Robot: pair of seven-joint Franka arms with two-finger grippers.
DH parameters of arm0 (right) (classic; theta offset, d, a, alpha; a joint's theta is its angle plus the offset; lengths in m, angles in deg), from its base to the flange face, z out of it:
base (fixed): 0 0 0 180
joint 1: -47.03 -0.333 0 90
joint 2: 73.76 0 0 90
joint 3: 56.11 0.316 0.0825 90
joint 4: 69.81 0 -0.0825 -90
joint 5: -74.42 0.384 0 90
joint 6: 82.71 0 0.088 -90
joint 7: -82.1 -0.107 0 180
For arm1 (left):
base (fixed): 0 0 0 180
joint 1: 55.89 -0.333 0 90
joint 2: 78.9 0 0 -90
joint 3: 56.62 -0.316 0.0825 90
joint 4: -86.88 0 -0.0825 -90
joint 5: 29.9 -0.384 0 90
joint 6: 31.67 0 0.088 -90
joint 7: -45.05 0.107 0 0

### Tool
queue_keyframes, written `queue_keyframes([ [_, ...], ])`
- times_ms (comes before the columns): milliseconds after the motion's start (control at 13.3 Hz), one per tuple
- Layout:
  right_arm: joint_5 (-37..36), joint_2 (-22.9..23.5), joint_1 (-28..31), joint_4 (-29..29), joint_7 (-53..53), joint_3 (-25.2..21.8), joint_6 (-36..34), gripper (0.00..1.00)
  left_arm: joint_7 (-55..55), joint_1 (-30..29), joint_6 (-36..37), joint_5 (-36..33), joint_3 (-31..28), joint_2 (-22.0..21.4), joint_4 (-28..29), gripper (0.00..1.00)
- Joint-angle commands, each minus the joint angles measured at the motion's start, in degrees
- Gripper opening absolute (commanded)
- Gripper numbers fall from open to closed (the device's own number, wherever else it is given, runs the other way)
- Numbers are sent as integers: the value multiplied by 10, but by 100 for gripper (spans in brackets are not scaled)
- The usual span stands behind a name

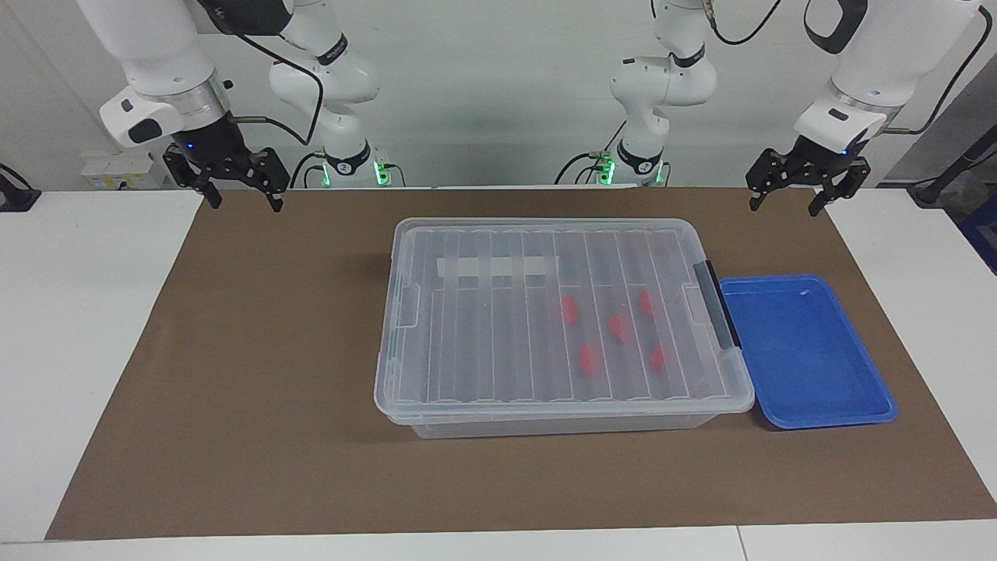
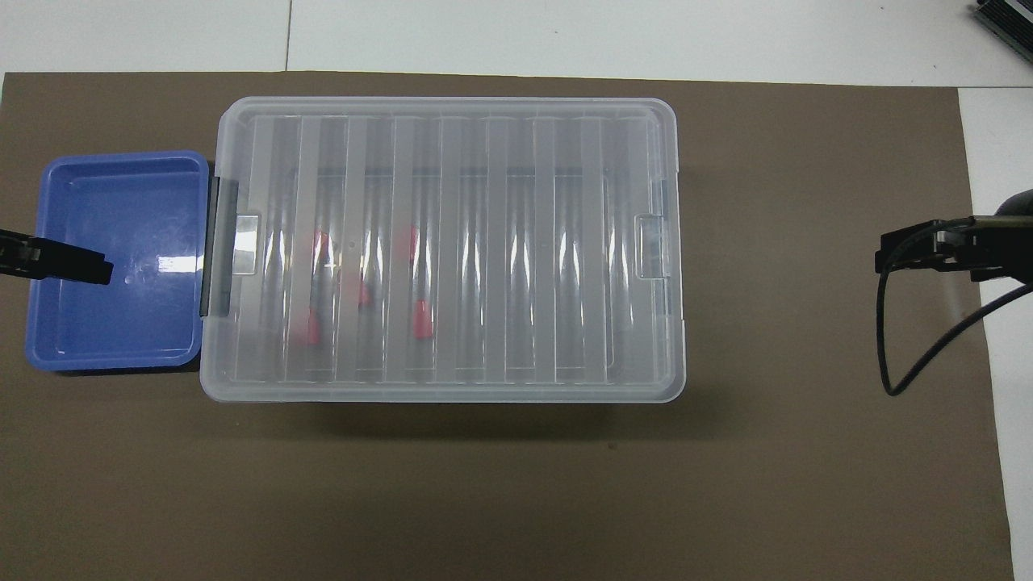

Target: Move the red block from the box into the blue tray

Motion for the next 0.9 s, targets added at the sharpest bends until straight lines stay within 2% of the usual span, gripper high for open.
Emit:
queue_keyframes([
  [0, -3, -10, 1, -15, -6, 3, 13, 100, -6, 7, -9, 7, -7, -17, 20, 100],
  [376, -3, -5, -6, -16, -5, 4, 18, 100, -6, 7, -9, 7, -7, -17, 20, 100],
  [826, -4, 6, -42, -73, -42, 4, 129, 96, -6, 7, -9, 7, -7, -17, 20, 100],
])
